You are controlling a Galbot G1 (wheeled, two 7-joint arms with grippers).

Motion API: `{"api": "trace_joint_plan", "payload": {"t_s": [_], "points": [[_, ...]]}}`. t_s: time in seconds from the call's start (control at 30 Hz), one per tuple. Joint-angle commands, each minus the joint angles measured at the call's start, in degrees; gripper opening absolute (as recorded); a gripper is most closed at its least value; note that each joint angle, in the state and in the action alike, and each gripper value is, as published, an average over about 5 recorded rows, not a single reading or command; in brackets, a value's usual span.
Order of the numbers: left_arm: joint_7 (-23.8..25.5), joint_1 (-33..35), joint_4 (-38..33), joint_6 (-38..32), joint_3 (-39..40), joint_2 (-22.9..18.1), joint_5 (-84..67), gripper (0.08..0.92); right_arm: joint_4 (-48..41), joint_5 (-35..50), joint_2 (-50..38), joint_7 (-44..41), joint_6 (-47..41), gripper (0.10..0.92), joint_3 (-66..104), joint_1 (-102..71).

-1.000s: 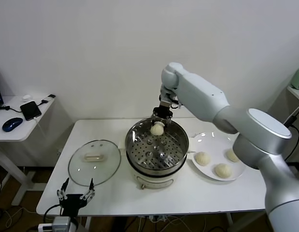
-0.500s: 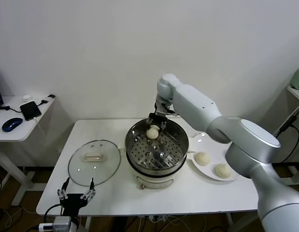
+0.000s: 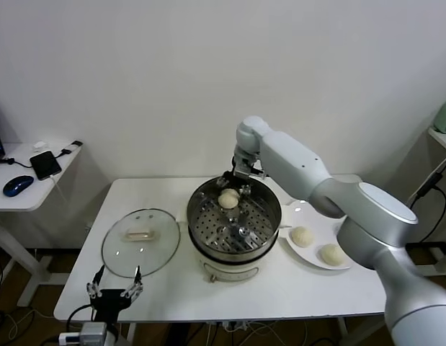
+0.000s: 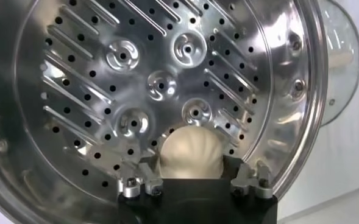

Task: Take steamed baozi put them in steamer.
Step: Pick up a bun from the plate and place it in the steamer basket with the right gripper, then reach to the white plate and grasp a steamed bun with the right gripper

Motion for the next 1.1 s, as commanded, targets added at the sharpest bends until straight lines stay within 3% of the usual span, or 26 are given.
{"api": "trace_joint_plan", "payload": {"t_s": [0.03,0.2,0.43,0.57,0.9,1.1], "points": [[0.1,0.1,-0.1,0.1,0.1,-2.6,0.1,0.823,4.4,6.9,-2.9,-2.8,2.8,0.82,-2.7,1.3],[0.1,0.1,-0.4,0.3,0.6,-2.5,0.2,0.823,10.0,17.4,-7.9,-8.1,-6.4,0.823,-3.5,6.1],[0.2,0.2,-0.5,0.3,1.3,-2.0,0.0,0.823,18.9,26.7,-21.1,-10.4,-45.0,0.823,-5.4,11.3],[0.3,0.4,-0.7,0.5,1.7,-1.3,-0.1,0.823,18.9,28.6,-26.2,-8.7,-59.4,0.823,-2.0,11.0],[1.3,-0.2,-0.6,1.3,1.8,-0.6,-0.9,0.823,23.4,31.8,-36.7,-4.2,-70.1,0.823,1.1,7.2],[1.4,-0.5,-0.5,1.6,1.5,-0.5,-1.2,0.823,29.3,28.7,-41.7,-2.5,-72.1,0.823,-2.8,2.8]]}}
